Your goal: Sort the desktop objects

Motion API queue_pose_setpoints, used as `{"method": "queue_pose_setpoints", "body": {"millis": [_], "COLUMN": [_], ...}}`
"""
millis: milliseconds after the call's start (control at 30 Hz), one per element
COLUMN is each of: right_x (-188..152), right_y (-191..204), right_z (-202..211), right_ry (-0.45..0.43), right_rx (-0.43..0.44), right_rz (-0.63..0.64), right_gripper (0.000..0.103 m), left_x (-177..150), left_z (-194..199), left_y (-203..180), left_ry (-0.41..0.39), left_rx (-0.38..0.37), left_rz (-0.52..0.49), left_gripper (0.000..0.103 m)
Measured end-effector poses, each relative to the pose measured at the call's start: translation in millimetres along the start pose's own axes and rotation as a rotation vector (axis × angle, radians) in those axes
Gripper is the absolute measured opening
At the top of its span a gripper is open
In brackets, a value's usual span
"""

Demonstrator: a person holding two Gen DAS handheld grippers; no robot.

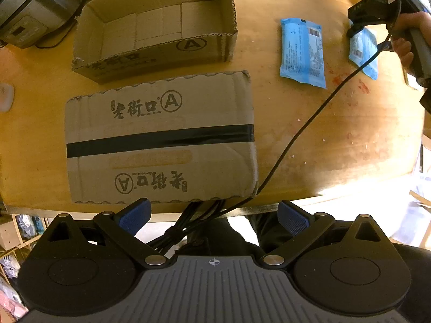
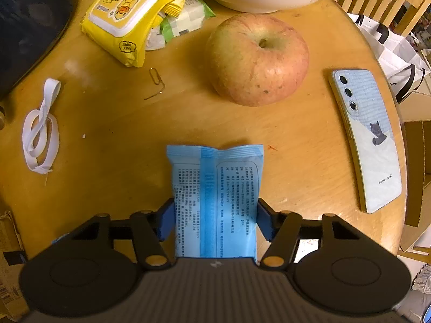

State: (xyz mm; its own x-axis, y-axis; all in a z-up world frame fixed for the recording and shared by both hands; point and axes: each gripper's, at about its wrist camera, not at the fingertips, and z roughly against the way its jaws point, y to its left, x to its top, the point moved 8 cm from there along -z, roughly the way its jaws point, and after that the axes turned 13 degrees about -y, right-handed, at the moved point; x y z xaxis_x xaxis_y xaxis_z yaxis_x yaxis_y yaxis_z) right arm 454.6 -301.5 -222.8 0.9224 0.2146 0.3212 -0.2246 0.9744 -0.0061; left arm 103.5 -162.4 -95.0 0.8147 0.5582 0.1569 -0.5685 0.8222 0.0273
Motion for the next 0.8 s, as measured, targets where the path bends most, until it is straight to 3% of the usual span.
{"method": "queue_pose_setpoints", "body": {"millis": [533,633,700,800], "right_x": [-6.2,-6.4,4.4,6.0], "right_y": [-6.0,13.8,-10.1,-9.8], "right_z": [18.3,29.8,32.0,37.3], "right_ry": [0.004,0.004,0.004,0.011], "right_rx": [0.002,0.006,0.008,0.015], "right_rz": [0.015,0.017,0.022,0.023], "right_gripper": [0.058,0.058,0.058,0.058], "left_x": [-0.7,-0.9,-1.4,-2.0], "left_z": [2.4,3.0,3.2,3.4], "left_y": [3.0,3.6,3.9,4.0], "left_ry": [-0.013,-0.014,-0.016,-0.017], "left_rx": [-0.004,-0.005,-0.006,-0.008], "left_rz": [0.01,0.012,0.012,0.011], "left_gripper": [0.103,0.103,0.103,0.103]}}
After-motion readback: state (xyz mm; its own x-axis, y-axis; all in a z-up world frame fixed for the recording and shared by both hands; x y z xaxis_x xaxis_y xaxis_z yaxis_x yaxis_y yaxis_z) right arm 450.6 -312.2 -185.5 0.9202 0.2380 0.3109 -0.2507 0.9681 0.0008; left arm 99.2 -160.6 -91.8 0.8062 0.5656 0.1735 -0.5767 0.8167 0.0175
